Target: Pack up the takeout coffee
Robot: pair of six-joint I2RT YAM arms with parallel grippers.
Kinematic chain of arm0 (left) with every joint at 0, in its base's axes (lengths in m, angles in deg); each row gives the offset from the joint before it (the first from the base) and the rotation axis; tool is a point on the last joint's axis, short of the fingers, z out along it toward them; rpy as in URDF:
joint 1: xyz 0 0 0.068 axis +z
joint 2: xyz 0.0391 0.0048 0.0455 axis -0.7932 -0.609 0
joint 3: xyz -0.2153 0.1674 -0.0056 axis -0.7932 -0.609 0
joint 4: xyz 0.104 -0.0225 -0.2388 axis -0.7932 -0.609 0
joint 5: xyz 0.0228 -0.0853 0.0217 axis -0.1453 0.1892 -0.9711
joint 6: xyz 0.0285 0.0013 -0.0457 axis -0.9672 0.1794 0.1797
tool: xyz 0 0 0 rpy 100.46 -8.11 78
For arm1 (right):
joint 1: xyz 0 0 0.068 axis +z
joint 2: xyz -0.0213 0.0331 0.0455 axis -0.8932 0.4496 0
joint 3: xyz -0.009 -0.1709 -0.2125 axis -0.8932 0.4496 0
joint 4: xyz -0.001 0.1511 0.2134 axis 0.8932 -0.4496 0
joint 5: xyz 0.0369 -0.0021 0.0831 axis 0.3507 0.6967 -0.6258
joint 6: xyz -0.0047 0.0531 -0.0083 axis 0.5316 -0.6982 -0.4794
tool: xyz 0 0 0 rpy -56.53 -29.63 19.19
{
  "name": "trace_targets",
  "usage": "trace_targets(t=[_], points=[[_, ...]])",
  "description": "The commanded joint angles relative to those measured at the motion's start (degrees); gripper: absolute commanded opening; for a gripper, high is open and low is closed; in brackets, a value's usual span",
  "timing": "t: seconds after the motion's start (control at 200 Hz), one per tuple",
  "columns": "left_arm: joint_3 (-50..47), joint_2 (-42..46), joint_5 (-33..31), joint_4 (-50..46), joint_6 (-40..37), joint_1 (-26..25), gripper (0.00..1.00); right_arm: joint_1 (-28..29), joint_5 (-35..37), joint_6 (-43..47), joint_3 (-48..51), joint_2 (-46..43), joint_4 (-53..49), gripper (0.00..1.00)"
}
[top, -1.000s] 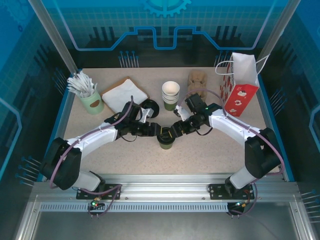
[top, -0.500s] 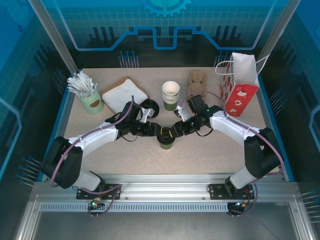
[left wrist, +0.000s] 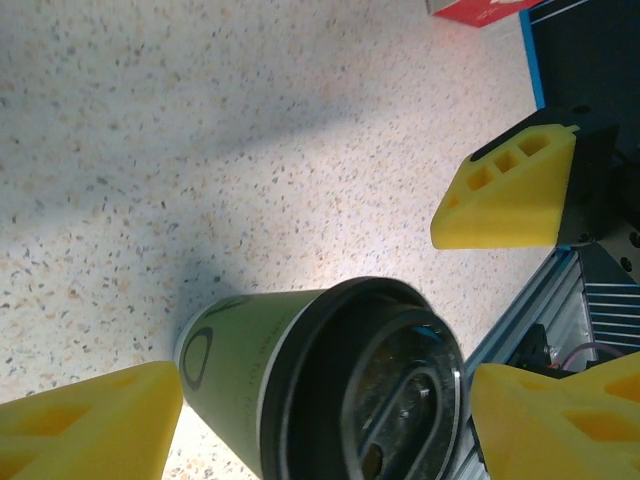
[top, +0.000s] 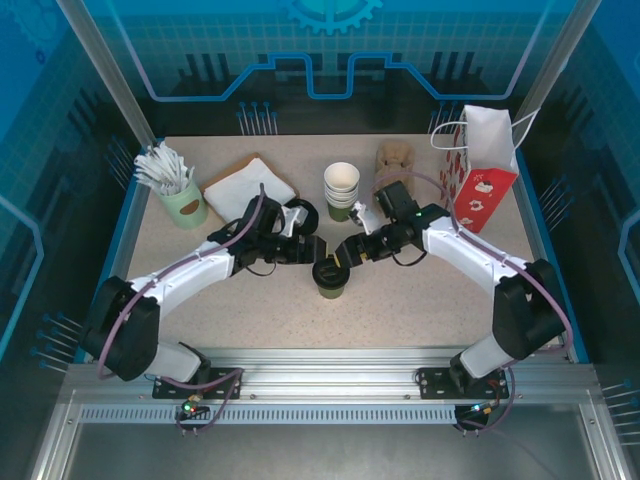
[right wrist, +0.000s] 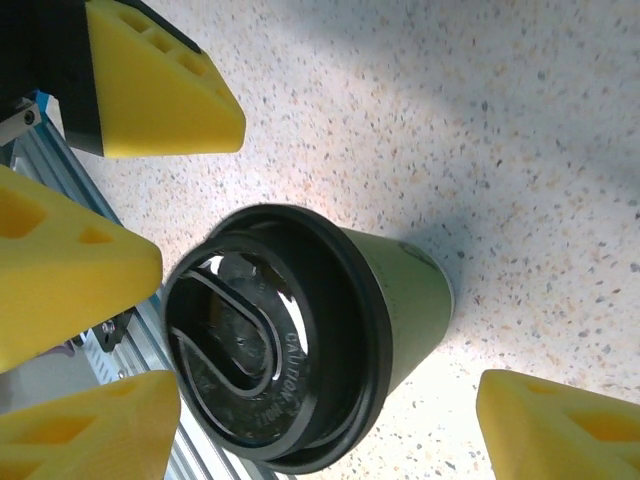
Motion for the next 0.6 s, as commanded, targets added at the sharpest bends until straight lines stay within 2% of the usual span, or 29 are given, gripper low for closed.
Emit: trace_targets(t=[0.0, 0.185, 0.285, 0.425, 0.495, 0.595], points=[[1.88, 2.67, -2.36, -0.29, -0.58, -0.42, 0.78, -0.3, 1.27, -0.02, -2.22, -2.91, -2.25, 0.8], [1.08, 6.61, -6.79, 0.19, -0.99, -0.31, 0.79, 0.0, 6.59, 0.48, -2.09, -7.61, -3.16, 0.81], [-0.32, 10.1, -11.59, 0.33, -2.08, -0.13, 0.81, 1.68, 14.98, 2.01, -2.02, -11.29, -4.14, 0.82], [-3.01, 15.3, -19.27, 0.47, -3.75, 1.08, 0.86, 7.2, 27.39, 4.49, -2.15, -14.58, -2.0, 0.84], [-4.89, 17.73, -20.64, 1.78, -3.47, 3.1, 0.88, 9.92, 33.52, 4.84, -2.31, -15.11, 1.32, 0.86], [-7.38, 20.1, -20.81, 4.76, -1.91, 6.87, 0.9, 11.57, 37.75, 5.04, -3.35, -13.97, 7.0, 0.88]])
